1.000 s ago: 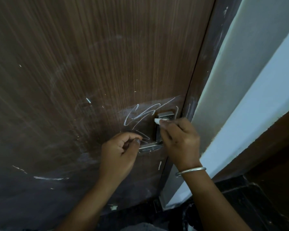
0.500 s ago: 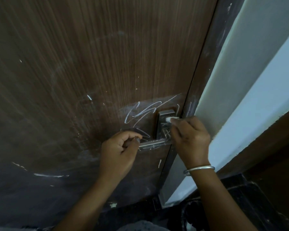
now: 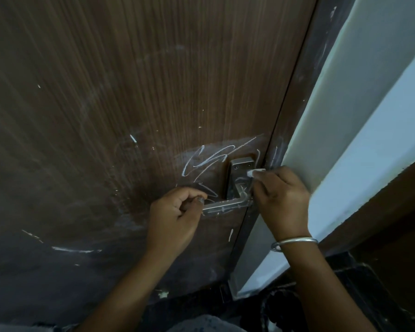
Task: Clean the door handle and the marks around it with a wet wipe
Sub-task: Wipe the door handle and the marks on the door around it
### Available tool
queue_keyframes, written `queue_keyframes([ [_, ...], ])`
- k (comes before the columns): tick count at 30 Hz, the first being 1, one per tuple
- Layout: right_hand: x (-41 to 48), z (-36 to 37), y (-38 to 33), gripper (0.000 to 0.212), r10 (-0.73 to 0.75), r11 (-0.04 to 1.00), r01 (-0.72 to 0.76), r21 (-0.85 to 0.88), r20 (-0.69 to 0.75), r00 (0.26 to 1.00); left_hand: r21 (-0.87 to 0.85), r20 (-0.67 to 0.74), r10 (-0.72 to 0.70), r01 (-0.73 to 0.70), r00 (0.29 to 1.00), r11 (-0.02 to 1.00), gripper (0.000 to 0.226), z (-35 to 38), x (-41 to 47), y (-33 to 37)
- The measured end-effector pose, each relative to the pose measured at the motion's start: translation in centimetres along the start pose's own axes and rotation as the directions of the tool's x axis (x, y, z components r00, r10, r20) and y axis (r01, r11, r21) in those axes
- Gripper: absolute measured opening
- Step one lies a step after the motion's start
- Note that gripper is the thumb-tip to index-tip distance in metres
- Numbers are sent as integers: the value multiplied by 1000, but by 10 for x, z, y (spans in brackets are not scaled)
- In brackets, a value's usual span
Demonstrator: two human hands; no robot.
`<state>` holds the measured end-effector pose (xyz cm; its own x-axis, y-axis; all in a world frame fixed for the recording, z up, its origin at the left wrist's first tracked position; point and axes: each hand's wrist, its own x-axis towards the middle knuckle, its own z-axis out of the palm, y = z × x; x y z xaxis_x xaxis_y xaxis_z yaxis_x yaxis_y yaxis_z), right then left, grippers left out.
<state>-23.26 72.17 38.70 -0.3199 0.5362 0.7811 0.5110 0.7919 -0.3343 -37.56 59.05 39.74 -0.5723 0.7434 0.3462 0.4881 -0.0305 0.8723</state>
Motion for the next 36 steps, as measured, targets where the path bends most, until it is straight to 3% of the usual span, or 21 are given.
queue_keyframes([
  [2,1,0,-2,6,-7,1000,7,4,-1,1000,0,3,0,0,1000,1000,34,1,0,1],
  [7,3,3,-25,5,-176,981,184,-67,112,978,-3,23,-5,5,1000,1000,31,3,1,4],
  [13,7,-10,-13,10,-113,979,139,-150,174,978,4,32,-18,18,999,1000,25,2,1,2],
  [20,8,-4,-28,14,-211,948,274,-159,329,920,4,34,-20,20,999,1000,23,3,0,3],
  [22,6,-7,-21,14,-154,957,226,-183,338,928,-11,33,-31,31,999,999,28,2,0,3],
  [25,6,-11,-9,9,70,983,-19,-184,277,958,-16,33,-32,33,999,999,28,1,-2,3],
  [31,4,-6,-10,7,-42,990,60,-127,141,989,-9,34,-23,23,999,1000,27,2,-2,3],
  [36,-4,-6,-3,19,190,971,-203,125,110,976,-6,29,-24,24,999,1000,26,1,-3,2],
])
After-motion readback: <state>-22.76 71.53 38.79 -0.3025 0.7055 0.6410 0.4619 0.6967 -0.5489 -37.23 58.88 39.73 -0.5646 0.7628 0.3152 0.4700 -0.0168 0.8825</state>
